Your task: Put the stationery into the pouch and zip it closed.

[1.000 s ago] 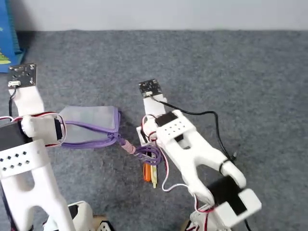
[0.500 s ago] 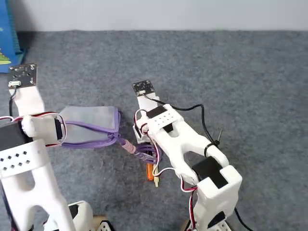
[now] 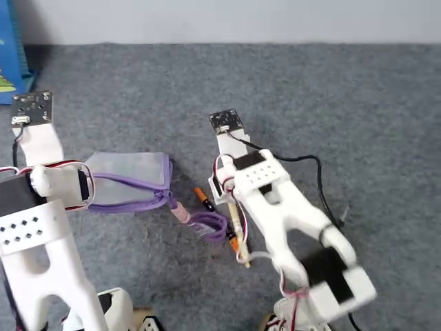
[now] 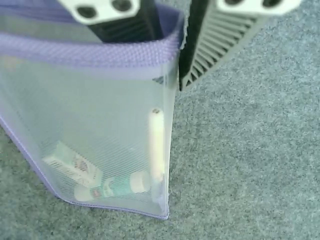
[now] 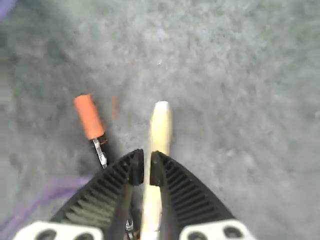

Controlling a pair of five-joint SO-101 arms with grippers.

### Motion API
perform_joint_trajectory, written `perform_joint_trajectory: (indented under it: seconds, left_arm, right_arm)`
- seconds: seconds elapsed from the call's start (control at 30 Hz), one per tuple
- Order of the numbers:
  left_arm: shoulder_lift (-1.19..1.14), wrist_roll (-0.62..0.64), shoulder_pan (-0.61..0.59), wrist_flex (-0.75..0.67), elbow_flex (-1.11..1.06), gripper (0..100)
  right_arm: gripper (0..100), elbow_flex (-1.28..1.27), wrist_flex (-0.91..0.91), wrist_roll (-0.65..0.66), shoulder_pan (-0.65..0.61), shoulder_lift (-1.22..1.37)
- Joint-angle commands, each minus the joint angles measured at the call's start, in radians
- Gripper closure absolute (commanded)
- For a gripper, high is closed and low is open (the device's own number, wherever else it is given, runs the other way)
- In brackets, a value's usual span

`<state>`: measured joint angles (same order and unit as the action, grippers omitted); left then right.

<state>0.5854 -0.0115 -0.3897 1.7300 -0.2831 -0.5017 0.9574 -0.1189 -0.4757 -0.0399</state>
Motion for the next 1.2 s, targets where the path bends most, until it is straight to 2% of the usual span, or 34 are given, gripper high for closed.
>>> perform_joint_trajectory:
  seconds: [0.0,0.23,0.43,0.7,0.97,1.03,1.1,1.17]
  left_arm:
    - [0.017,0.003,-0.003,0.014,0.024,99]
    - [0.017,0.003,-0.002,0.014,0.025,99]
    - [0.017,-0.002,-0.002,0.015,0.024,99]
    - [0.017,-0.014,-0.003,0.015,0.024,99]
    - [0.017,-0.014,-0.003,0.015,0.022,99]
    - [0.017,-0.014,-0.002,0.015,0.022,99]
    - [0.017,-0.014,-0.002,0.015,0.022,99]
    - [0.017,-0.014,-0.002,0.015,0.022,99]
  right_arm:
    - [99.0,-0.049,0.004,0.068,0.016,-0.234]
    - [99.1,-0.095,0.004,0.077,0.016,-0.472]
    - [99.1,-0.170,0.002,0.123,0.016,-0.495]
    - [99.1,-0.262,0.005,0.118,0.050,-0.555]
    - [99.1,-0.370,0.005,0.132,0.042,-0.860]
    - [98.7,-0.433,-0.005,0.172,0.042,-0.892]
    - [97.1,-0.485,-0.007,0.196,0.042,-0.880]
    - [91.3,-0.509,-0.022,0.189,0.045,-0.843]
